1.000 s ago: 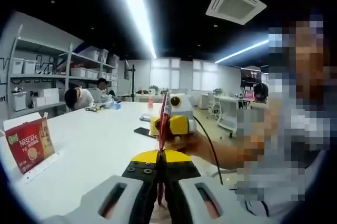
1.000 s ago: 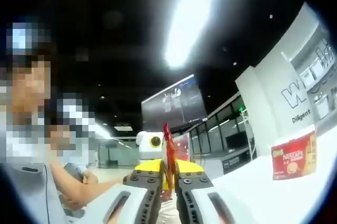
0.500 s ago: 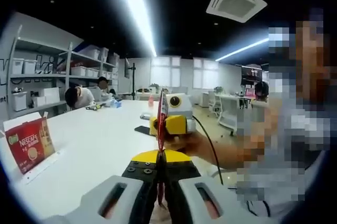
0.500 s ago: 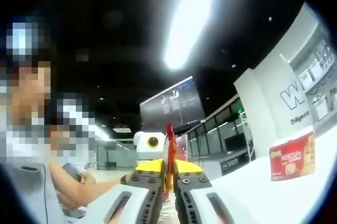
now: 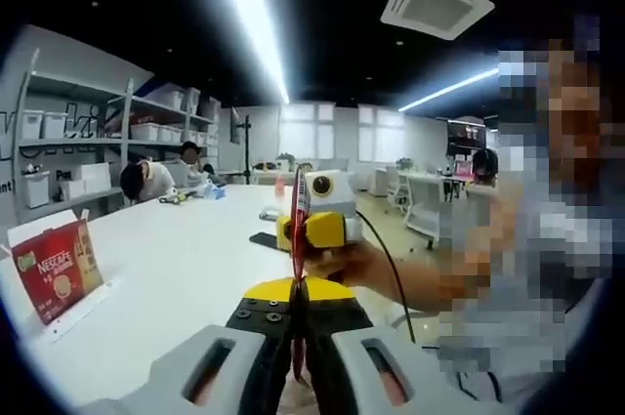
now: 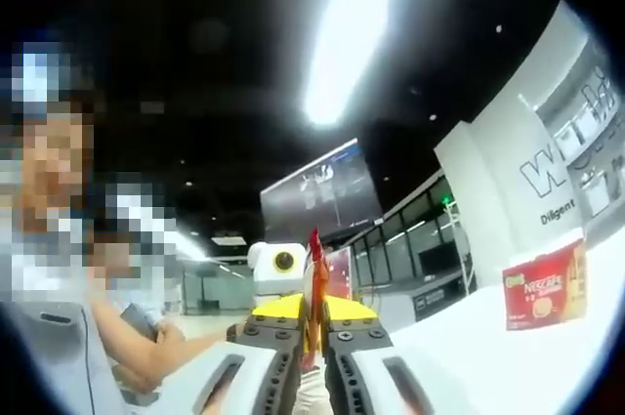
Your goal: Tear open the coffee pouch, take out the coffee, and pour the coffee from the pouch into the cup
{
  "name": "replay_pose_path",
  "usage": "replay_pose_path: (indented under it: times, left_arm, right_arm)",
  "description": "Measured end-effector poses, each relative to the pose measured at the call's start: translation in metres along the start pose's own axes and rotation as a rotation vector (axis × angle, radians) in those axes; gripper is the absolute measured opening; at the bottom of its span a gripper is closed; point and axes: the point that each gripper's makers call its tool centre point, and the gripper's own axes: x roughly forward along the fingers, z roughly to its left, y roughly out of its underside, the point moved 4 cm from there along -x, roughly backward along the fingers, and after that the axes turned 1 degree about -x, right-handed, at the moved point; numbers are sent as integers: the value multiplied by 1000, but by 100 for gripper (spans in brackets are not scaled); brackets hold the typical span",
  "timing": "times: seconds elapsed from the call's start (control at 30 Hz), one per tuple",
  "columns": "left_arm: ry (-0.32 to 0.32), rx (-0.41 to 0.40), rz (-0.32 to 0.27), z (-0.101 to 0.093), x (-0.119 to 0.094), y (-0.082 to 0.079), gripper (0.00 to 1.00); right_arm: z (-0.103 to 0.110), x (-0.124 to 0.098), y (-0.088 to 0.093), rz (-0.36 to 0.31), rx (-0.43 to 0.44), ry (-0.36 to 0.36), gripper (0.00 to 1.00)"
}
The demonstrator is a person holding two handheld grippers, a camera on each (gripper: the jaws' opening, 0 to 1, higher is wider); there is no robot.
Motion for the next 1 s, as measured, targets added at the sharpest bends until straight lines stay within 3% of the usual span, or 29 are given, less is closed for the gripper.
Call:
replay_pose_path:
  times: [0.37,0.67,1.0]
  left_arm:
    - [3,29,24,0,0,-2,10]
    - [-9,45,0,4,-1,-12,12]
    - [-19,45,7,8,0,-6,10]
  right_arm:
    - [1,0,-2,2,-41,3,7]
    - [0,-2,-8,0,-74,26,7]
    - [-5,-8,4,-49,-45,54,7]
